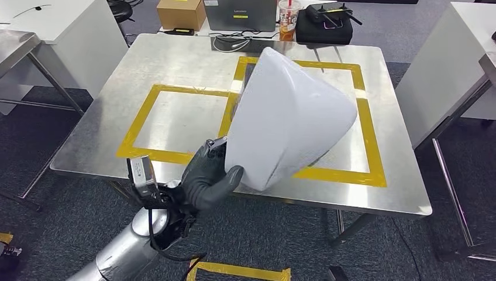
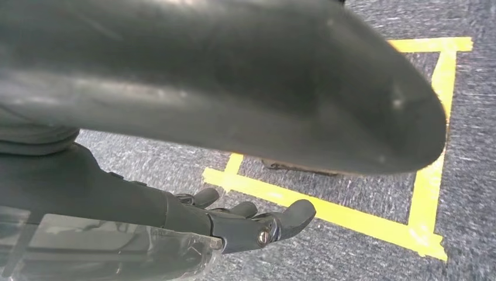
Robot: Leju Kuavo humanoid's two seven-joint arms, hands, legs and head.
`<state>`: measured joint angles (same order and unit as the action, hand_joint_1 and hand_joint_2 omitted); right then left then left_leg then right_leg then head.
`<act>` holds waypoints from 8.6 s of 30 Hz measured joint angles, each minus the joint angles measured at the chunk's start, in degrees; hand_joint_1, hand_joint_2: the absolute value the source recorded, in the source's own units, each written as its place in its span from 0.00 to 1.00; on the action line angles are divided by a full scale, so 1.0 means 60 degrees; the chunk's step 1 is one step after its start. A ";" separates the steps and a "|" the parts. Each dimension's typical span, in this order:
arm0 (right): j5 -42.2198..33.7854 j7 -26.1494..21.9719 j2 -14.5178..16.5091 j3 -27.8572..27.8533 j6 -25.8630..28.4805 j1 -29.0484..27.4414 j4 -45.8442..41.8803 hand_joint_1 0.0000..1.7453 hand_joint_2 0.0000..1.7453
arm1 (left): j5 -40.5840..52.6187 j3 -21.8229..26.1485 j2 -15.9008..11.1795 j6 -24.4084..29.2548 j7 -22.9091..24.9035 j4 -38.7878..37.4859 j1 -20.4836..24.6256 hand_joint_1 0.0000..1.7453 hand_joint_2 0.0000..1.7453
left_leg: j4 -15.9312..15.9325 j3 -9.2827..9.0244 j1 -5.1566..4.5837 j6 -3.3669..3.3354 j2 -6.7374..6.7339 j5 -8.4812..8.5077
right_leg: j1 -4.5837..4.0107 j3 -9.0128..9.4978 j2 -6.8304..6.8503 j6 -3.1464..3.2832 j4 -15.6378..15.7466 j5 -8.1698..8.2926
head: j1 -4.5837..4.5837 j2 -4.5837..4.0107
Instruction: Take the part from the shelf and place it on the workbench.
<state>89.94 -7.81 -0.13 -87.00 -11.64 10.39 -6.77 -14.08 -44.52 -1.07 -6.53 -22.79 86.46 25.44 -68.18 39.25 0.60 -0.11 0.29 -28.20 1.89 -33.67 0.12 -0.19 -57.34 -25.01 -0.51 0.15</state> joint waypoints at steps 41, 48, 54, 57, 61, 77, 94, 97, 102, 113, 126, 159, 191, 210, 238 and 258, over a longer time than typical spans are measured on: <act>0.0002 0.0340 -0.0046 0.0057 0.0221 -0.0046 0.0489 0.00 0.00 | 0.6875 -0.1181 0.1066 0.4124 0.1702 -0.6564 0.3121 1.00 1.00 | 0.2091 -0.0936 -0.0104 -0.0512 0.0009 0.0839 | -0.0082 -0.0933 -0.0015 -0.0188 -0.1657 -0.0682 | 0.0026 0.0000; 0.0002 0.0264 -0.0016 0.0057 0.0266 -0.0050 0.0491 0.00 0.00 | 0.7478 -0.1170 0.1146 0.4618 0.2337 -0.7504 0.3299 1.00 1.00 | 0.1874 -0.0873 -0.0148 -0.0357 0.0072 0.0694 | -0.0012 -0.0432 -0.0013 -0.0507 -0.0357 0.0071 | 0.0024 0.0000; 0.0002 0.0113 0.0109 0.0050 0.0275 -0.0080 0.0488 0.00 0.00 | 0.8023 -0.0906 0.1160 0.5104 0.2697 -0.8577 0.3443 1.00 1.00 | 0.1352 -0.0614 -0.0088 -0.0061 0.0057 0.0313 | -0.0018 -0.0227 -0.0027 -0.0077 0.0021 0.0207 | -0.0013 0.0000; 0.0000 -0.0034 0.0150 0.0034 0.0341 -0.0141 0.0487 0.00 0.00 | 0.8428 -0.0793 0.1141 0.5495 0.3151 -0.8992 0.3418 1.00 1.00 | -0.0413 0.0216 -0.0018 0.0070 0.0023 -0.0513 | -0.0025 -0.0221 -0.0024 -0.0001 0.0018 0.0199 | -0.0036 0.0000; 0.0000 -0.0181 0.0231 -0.0025 0.0468 -0.0245 0.0487 0.00 0.00 | 0.9032 -0.0707 0.1106 0.6062 0.3835 -0.9463 0.3388 1.00 1.00 | -0.0067 0.0135 -0.0003 0.0013 0.0011 0.0019 | -0.0053 -0.0209 -0.0030 0.0001 0.0014 0.0192 | -0.0042 0.0000; 0.0001 -0.0036 0.0016 -0.0099 0.0117 -0.0298 0.0520 0.00 0.00 | 1.0370 -0.0437 0.1075 0.6835 0.5046 -1.0212 0.3394 1.00 1.00 | 0.1929 -0.0863 -0.0109 -0.0428 0.0051 0.0757 | -0.0051 -0.0841 -0.0013 -0.0417 -0.1253 -0.0251 | -0.0005 0.0000; 0.0001 0.0045 -0.0103 0.0058 -0.0081 -0.0169 0.0524 0.00 0.00 | 1.0127 0.0121 0.1016 0.5505 0.5084 -1.0587 0.3384 1.00 1.00 | 0.1414 -0.0573 -0.0063 -0.0123 0.0006 0.0598 | -0.0123 -0.0154 -0.0028 0.0015 0.0002 0.0111 | -0.0105 0.0000; 0.0000 0.0105 -0.0103 0.0079 -0.0095 -0.0140 0.0524 0.00 0.00 | 1.0117 0.0202 0.1011 0.5389 0.5057 -1.0589 0.3414 1.00 1.00 | 0.1760 -0.0761 -0.0149 -0.0241 0.0008 0.0625 | -0.0121 -0.0169 -0.0022 -0.0128 0.0041 0.0145 | -0.0110 0.0000; 0.0000 0.0126 -0.0130 0.0138 -0.0116 -0.0125 0.0524 0.00 0.00 | 1.0039 0.0286 0.1045 0.5341 0.5021 -1.0592 0.3409 0.50 1.00 | 0.2084 -0.0955 -0.0082 -0.0465 -0.0009 0.0817 | -0.0116 -0.0934 -0.0016 -0.0126 -0.1597 -0.0631 | -0.0072 0.0000; 0.0000 0.0160 -0.0199 0.0197 -0.0172 -0.0094 0.0524 0.00 0.00 | 0.9965 0.0529 0.1035 0.5416 0.4934 -1.0611 0.3276 0.00 0.00 | 0.1769 -0.0781 -0.0132 -0.0167 0.0028 0.0644 | -0.0068 -0.0150 -0.0032 -0.0166 -0.0023 0.0091 | -0.0073 0.0000; 0.0000 0.0241 -0.0161 0.0246 -0.0180 -0.0063 0.0524 0.00 0.00 | 0.9570 0.0975 0.1014 0.5336 0.4654 -1.0622 0.3244 0.00 0.00 | 0.1688 -0.0779 -0.0116 -0.0215 -0.0005 0.0584 | -0.0128 -0.0135 -0.0047 -0.0060 0.0001 0.0105 | -0.0096 0.0000; 0.0000 0.0582 -0.0421 0.0250 -0.0268 -0.0135 0.0541 0.00 0.00 | 0.4988 0.2279 0.1821 0.2909 0.2080 -0.9465 0.2752 0.00 0.00 | 0.1819 -0.0865 -0.0167 -0.0349 0.0008 0.0637 | -0.0106 -0.0053 -0.0040 -0.0217 0.0067 0.0085 | -0.0118 0.0000; -0.0587 -0.0515 -0.0604 -0.0279 -0.0103 -0.1163 0.0762 0.00 0.00 | -0.2999 0.0421 -0.0195 -0.0293 0.0125 -0.1370 -0.0934 0.00 0.00 | 0.1989 -0.1086 -0.0156 -0.0425 -0.0029 0.0570 | -0.0136 -0.0019 -0.0035 -0.0217 -0.0011 -0.0060 | -0.0123 0.0000; -0.0364 -0.0261 -0.0842 -0.0268 -0.0273 -0.1159 0.0808 0.00 0.00 | -0.1869 0.1484 -0.0999 0.0079 -0.1157 -0.0535 -0.2511 0.00 0.00 | -0.0463 -0.0193 -0.0065 0.0041 0.0000 -0.0952 | -0.0091 -0.0050 -0.0014 0.0090 0.0079 0.0167 | -0.0159 0.0000; -0.0109 -0.0237 -0.0707 -0.0268 -0.0369 -0.0887 0.0802 0.00 0.00 | -0.0629 0.3200 -0.1102 0.0846 -0.1551 0.0452 -0.3756 0.00 0.00 | 0.1334 -0.0091 -0.0107 -0.0027 -0.0033 0.0712 | -0.0112 0.0756 -0.0020 0.0133 0.0271 -0.0443 | -0.0142 0.0000; -0.0054 -0.0412 -0.0521 -0.0280 -0.0219 -0.0863 0.0797 0.00 0.00 | -0.0697 0.3089 -0.1041 -0.0510 -0.1377 0.1487 -0.3750 0.00 0.00 | 0.2224 -0.1215 -0.0142 -0.0524 -0.0093 0.0727 | -0.0086 -0.1043 -0.0010 -0.0201 -0.2513 -0.1099 | -0.0123 0.0000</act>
<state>89.62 -10.28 -3.26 -88.68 -12.96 5.21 -1.99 -18.26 -25.98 -7.32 -9.59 -31.05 95.38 2.94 -54.84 31.96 -0.25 -3.25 -0.27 -23.83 1.38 -39.93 0.06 -1.40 -72.41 -31.60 -1.25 0.15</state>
